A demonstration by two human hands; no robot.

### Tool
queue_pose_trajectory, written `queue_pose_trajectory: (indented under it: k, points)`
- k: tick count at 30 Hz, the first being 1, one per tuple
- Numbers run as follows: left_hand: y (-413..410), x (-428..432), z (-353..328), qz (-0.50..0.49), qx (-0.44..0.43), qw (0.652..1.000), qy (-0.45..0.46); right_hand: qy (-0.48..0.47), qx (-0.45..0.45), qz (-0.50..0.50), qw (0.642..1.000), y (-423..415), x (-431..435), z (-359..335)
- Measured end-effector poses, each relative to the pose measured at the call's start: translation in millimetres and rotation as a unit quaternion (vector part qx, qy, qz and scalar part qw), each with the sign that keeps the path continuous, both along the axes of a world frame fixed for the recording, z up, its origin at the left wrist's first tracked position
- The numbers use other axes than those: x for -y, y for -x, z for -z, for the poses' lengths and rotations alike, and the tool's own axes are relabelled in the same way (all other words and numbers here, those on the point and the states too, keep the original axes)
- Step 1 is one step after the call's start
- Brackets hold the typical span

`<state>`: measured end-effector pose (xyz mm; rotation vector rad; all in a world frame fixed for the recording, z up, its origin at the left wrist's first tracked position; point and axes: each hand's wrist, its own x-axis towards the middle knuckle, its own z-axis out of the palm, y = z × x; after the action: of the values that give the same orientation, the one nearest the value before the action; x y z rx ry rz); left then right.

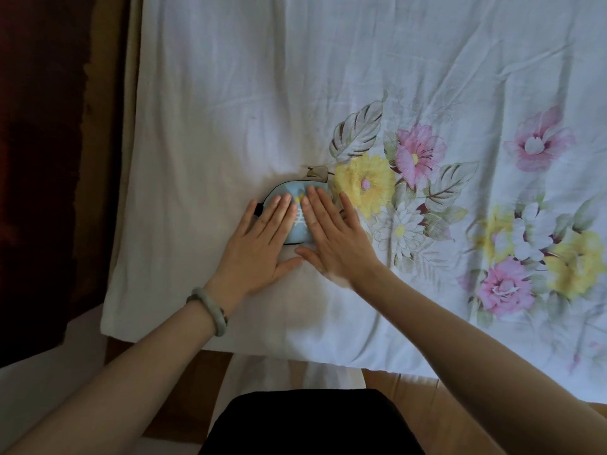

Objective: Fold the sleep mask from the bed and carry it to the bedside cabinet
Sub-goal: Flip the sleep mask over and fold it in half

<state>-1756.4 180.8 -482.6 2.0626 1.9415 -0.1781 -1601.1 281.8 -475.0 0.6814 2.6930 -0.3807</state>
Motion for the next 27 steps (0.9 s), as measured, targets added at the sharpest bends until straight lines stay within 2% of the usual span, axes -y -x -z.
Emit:
queue_pose_trajectory:
  k: [5, 8, 17, 20, 22, 23, 25, 26, 27]
  points:
    - [0, 2, -16, -0.01, 0.021, 1.0, -0.004, -0.003, -0.017, 0.035, 0.999, 0, 8, -12]
    - [5, 16, -19, -0.006, 0.037, 0.999, -0.008, -0.012, -0.035, 0.018, 0.999, -10, 20, -17]
    - [4, 16, -18, -0.005, 0.034, 0.998, 0.045, 0.028, 0.025, 0.016, 0.999, -10, 25, -13]
    - [8, 13, -32, -0.02, 0.093, 0.995, 0.0, 0.12, -0.081, 0.078, 0.986, -7, 24, -26]
    - [10, 9, -41, -0.099, 0.164, 0.98, -0.047, 0.191, -0.206, 0.214, 0.936, -3, 22, -35]
    - [9, 6, -44, -0.179, 0.208, 0.96, -0.059, 0.219, -0.245, 0.309, 0.892, -1, 20, -38]
    - [5, -3, -47, -0.353, 0.293, 0.888, -0.034, 0.279, -0.259, 0.483, 0.789, 6, 17, -44]
    - [3, -8, -47, -0.402, 0.309, 0.862, -0.016, 0.302, -0.244, 0.542, 0.745, 11, 14, -45]
    - [2, -12, -46, -0.413, 0.3, 0.86, -0.005, 0.317, -0.227, 0.579, 0.716, 15, 12, -43]
